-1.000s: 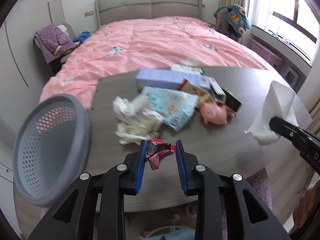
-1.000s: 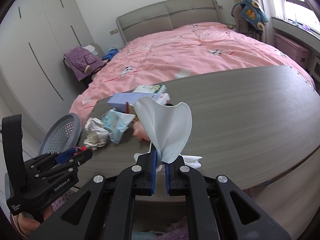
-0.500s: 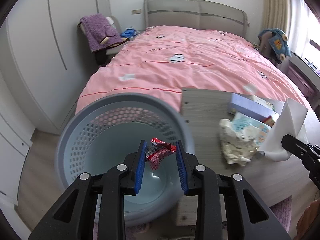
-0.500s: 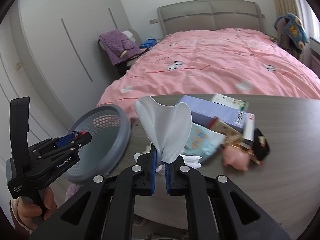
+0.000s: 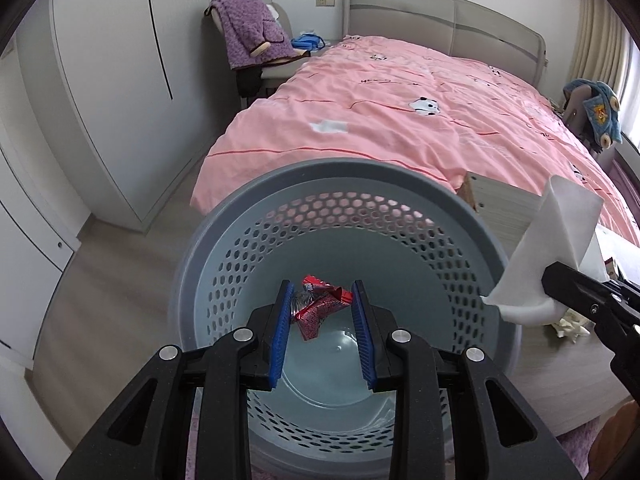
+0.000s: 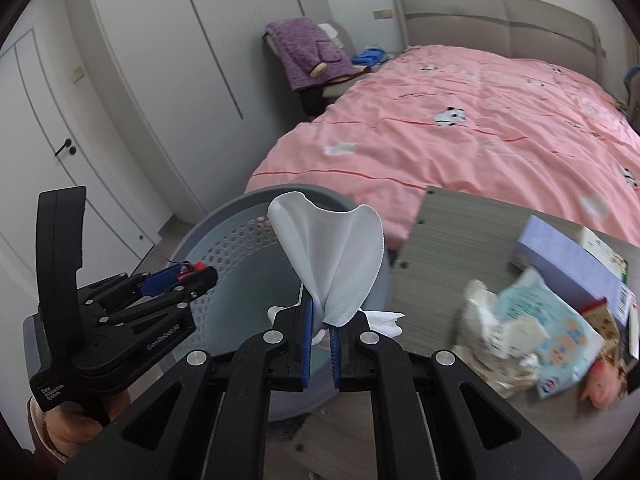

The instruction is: Collect trash

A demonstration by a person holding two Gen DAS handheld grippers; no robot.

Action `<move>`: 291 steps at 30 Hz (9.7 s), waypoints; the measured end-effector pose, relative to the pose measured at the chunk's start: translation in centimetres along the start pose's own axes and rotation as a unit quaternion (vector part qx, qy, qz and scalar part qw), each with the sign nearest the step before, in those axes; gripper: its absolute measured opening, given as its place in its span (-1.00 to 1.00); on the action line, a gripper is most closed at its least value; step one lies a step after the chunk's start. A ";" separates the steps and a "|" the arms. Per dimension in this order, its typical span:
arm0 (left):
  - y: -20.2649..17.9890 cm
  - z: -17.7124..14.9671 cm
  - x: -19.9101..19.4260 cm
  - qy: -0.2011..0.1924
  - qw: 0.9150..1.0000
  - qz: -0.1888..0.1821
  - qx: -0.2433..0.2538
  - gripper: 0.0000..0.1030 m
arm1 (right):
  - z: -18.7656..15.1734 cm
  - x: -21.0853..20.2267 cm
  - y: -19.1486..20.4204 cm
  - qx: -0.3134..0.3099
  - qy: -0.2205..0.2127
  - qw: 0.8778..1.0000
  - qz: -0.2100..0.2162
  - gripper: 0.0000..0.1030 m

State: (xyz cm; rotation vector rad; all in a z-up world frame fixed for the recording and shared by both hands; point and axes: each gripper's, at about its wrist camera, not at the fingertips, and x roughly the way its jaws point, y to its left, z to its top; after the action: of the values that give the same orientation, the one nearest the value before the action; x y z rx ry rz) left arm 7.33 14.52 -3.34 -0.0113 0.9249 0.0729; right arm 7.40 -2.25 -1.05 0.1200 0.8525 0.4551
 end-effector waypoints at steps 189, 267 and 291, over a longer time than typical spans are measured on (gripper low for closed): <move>-21.5 -3.3 -2.8 0.024 0.986 -0.073 0.147 0.36 | -8.4 -16.9 -24.4 0.208 -0.131 0.961 -0.122 -0.74; -23.0 -2.7 1.2 0.049 0.974 -0.166 0.148 0.02 | -10.2 -17.1 -24.8 0.229 -0.132 0.958 -0.113 -0.76; -12.6 -0.1 -5.2 -0.059 0.989 -0.111 0.075 0.03 | -4.5 -12.3 -14.9 0.129 -0.097 0.984 -0.075 -0.76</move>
State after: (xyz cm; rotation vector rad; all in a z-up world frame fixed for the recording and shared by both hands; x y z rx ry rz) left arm 4.92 1.67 0.49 0.0286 0.8038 -0.2007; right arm 2.09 -21.28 0.41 0.3313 0.7185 0.1870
